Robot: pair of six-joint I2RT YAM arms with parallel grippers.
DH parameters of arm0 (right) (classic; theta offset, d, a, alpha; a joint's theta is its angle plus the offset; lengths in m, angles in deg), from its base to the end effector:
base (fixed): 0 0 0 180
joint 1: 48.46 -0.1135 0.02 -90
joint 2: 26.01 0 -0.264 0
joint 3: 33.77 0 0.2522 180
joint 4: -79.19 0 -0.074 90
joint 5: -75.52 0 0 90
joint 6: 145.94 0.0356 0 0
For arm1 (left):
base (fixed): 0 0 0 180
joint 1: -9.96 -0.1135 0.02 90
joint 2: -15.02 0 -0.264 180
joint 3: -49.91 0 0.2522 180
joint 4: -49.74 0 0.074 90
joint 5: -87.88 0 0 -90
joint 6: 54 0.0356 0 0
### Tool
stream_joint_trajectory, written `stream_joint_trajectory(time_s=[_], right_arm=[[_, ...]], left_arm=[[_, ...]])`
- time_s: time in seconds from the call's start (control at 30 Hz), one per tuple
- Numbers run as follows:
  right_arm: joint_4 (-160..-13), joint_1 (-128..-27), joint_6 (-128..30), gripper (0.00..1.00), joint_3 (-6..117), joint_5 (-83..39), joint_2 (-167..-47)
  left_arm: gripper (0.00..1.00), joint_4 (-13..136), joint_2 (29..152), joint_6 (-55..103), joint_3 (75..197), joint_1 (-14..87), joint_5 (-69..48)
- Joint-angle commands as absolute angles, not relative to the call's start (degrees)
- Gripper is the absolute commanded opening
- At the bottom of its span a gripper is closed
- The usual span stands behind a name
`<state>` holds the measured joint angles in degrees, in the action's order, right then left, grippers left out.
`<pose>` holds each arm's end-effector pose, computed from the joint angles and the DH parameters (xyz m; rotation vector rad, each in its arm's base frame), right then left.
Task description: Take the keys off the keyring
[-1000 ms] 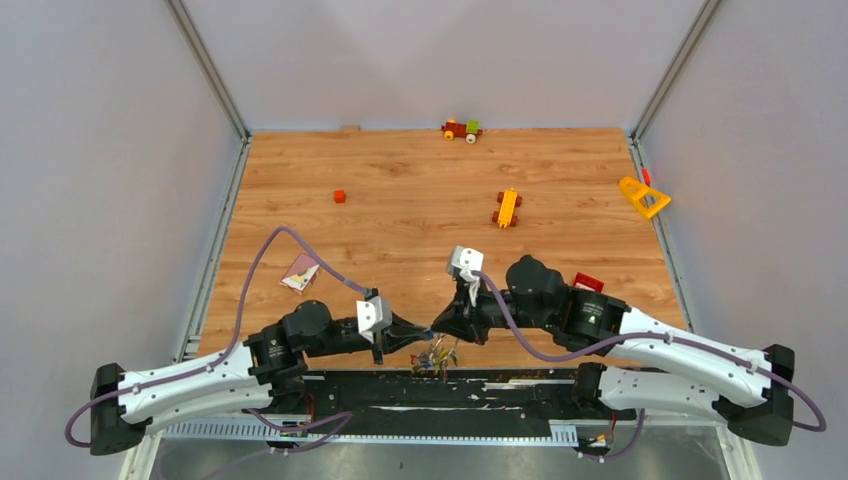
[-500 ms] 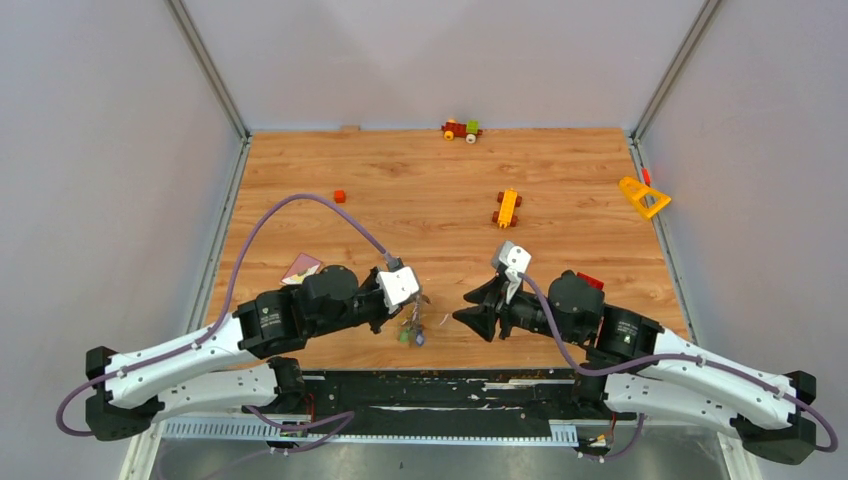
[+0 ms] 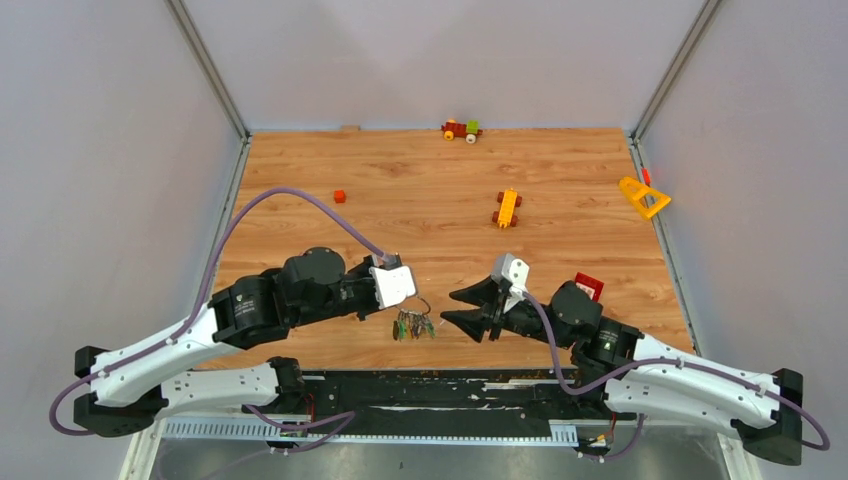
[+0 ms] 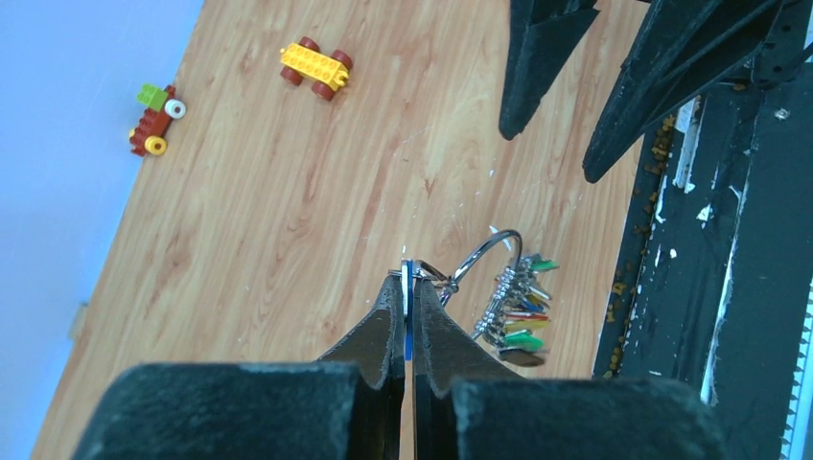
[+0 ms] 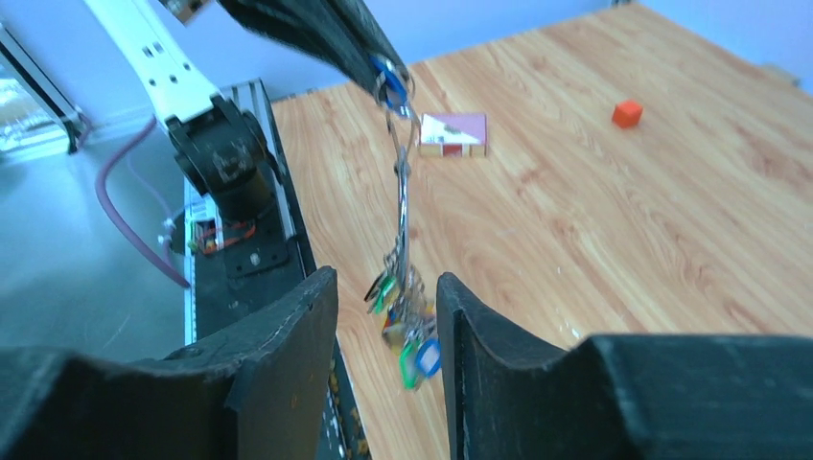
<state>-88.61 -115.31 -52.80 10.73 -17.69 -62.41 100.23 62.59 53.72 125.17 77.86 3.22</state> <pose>0.0636 0.1538 0.2979 -0.9539 1.4495 0.9659 0.0656 -0.1526 0.3831 1.3119 1.5073 -0.4783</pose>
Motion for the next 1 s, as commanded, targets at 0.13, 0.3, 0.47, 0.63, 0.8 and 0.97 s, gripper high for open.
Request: stream_joint_trajectory(time_s=[0.13, 0.3, 0.47, 0.63, 0.8, 0.97], right_arm=[[-106.05, -116.58, -55.66, 0.4, 9.75, -20.33, -64.76], [-106.48, -120.44, -61.47, 0.39, 10.52, -16.35, -66.75], [-110.18, -127.42, -66.75, 0.37, 9.4, -5.53, -68.29], [-117.99, -134.14, -72.24, 0.35, 7.31, 6.44, -70.51], [-124.97, -138.23, -76.44, 0.33, 7.48, 17.58, -75.61], [-132.25, -141.86, -82.0, 0.37, 7.8, 26.65, -79.66]], left_arm=[[0.0, 100.48, 63.71, 55.75, 130.86, 78.08, -0.42], [0.0, 99.97, 62.92, 57.18, 131.35, 78.09, -3.67], [0.0, 97.28, 60.98, 57.82, 130.8, 78.12, -6.42], [0.0, 95.31, 59.87, 57.05, 130.9, 78.09, -5.96], [0.0, 92.71, 59.94, 56.05, 130.48, 78.12, -2.54], [0.0, 91.78, 62.9, 54.42, 132.06, 78.12, 3.68]])
